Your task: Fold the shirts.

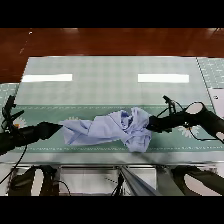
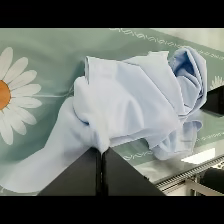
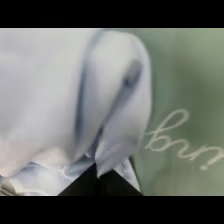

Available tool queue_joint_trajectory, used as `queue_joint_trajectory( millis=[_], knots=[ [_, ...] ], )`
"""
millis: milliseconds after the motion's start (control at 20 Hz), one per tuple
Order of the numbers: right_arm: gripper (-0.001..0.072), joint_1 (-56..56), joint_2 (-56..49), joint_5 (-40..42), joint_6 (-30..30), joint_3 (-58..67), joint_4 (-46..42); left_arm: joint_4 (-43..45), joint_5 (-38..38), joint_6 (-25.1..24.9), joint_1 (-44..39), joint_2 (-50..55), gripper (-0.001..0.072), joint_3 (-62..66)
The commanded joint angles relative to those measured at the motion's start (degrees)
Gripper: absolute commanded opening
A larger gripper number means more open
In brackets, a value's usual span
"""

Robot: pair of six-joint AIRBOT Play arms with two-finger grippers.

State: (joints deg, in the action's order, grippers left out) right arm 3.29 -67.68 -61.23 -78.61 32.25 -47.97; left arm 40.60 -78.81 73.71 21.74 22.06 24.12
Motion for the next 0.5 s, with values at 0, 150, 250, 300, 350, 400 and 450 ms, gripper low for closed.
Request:
queue_joint_trajectory(
  millis=[0, 150, 250, 300, 350, 400, 450],
  knots=[
    [0.0020, 3.32, 0.11, -2.38, -0.15, 0.44, -1.11, -0.04, 2.45, -0.50, 0.04, 0.76, 0.0017, 0.81],
    [0.0019, -1.14, 6.62, -8.35, -0.13, 5.95, -7.23, -0.26, 6.43, -0.39, 0.07, 0.76, 0.0017, 7.13],
    [0.0019, -5.38, 13.35, -11.65, 0.09, 12.79, -13.55, -1.16, 12.11, -0.37, 0.09, 0.76, 0.0017, 14.58],
    [0.0019, -7.41, 16.83, -12.39, 0.59, 16.57, -16.39, -1.57, 16.06, -0.37, 0.09, 0.76, 0.0017, 18.82],
    [0.0019, -9.46, 20.59, -12.46, 1.27, 20.68, -19.06, -1.57, 20.02, -0.37, 0.09, 0.79, 0.0017, 22.80],
    [0.0019, -11.19, 23.78, -12.07, 1.79, 24.41, -20.98, -1.53, 24.24, -0.37, 0.09, 0.79, 0.0017, 26.69],
    [0.0019, -12.79, 26.88, -11.50, 1.92, 28.13, -22.05, -1.53, 27.78, -0.37, 0.09, 0.79, 0.0017, 29.73]
  ],
)
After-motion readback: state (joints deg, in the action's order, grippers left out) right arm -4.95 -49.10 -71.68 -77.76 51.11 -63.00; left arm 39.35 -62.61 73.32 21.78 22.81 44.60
